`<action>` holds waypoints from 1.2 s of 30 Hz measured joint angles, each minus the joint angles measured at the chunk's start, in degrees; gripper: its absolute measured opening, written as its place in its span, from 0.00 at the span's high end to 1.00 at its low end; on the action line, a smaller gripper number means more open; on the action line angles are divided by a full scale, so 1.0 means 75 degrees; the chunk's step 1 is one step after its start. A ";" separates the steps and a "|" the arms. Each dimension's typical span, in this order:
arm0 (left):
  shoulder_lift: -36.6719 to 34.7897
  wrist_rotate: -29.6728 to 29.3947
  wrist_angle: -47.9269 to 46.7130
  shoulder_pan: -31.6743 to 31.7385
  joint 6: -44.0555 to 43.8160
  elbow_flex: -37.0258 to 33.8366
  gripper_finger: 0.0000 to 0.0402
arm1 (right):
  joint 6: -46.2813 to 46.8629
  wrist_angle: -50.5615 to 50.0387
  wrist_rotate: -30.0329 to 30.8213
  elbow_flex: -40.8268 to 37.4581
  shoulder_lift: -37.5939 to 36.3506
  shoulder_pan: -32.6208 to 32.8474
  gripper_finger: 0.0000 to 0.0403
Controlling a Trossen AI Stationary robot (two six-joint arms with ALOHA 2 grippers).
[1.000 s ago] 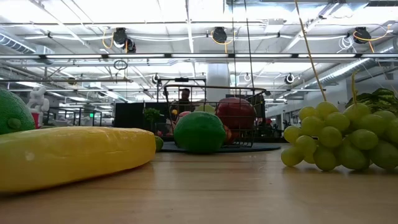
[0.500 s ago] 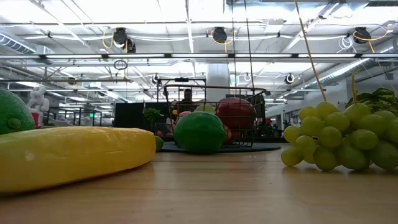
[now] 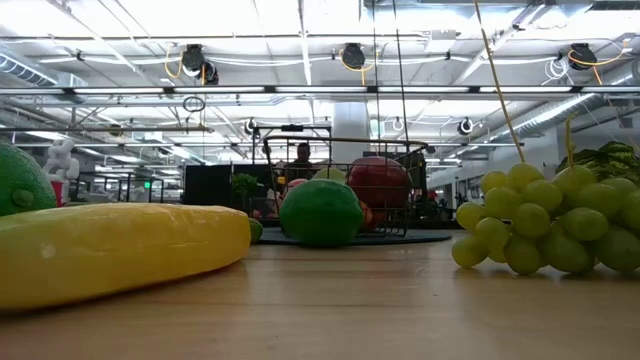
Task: Build produce basket
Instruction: Put the yellow mango into the gold wire basket
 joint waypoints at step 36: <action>0.1516 0.2127 0.2823 0.1069 0.0208 -0.0009 0.01 | -0.0808 0.0489 0.0004 0.0000 0.0244 0.0000 0.45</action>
